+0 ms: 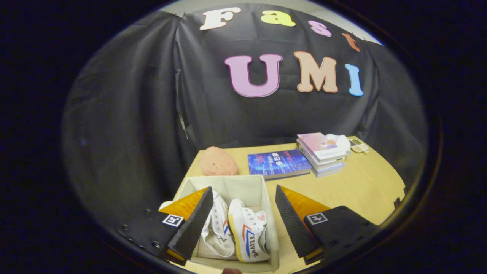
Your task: Open the storage box then place both shoes into the box .Put the left shoe in first, then the right shoe, with the right side of both shoes facing outward in a uniform manner.
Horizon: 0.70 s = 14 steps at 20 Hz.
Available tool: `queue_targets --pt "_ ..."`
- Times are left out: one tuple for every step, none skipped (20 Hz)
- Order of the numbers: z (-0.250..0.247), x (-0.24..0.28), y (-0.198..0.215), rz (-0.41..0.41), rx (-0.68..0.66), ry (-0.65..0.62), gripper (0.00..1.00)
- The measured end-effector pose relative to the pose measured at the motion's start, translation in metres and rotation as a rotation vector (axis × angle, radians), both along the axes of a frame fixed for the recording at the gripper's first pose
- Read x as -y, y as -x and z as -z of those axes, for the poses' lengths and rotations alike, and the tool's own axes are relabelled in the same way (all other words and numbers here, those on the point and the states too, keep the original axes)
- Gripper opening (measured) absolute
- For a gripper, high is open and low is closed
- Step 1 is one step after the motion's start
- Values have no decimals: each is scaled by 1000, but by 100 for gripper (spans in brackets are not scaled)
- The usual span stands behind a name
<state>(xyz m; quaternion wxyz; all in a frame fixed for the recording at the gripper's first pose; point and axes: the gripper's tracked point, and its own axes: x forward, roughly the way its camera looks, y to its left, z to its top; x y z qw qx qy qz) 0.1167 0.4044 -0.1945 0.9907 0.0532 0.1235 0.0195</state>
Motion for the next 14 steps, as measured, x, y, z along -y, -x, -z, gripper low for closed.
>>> queue_targets --pt "-14 -4 1 -38 31 -15 100" --pt "-28 -4 4 -72 63 -21 100" --pt "-42 0 7 -94 95 -19 100" --pt "-55 7 10 -112 126 -14 100" --pt "-68 16 12 -125 159 -9 100" --pt "-80 27 16 -132 189 -9 100" --pt "-92 40 19 -136 218 -14 100" --pt "-103 54 21 -135 248 -22 100" --pt "-114 70 23 -135 276 -30 100" --pt "-123 87 26 -134 304 -39 99" --pt "-134 106 30 -128 331 -50 99" --pt "-141 121 33 -124 351 -55 99" --pt "-154 131 54 -115 373 -56 99" --pt "-161 148 58 -107 390 -51 98"
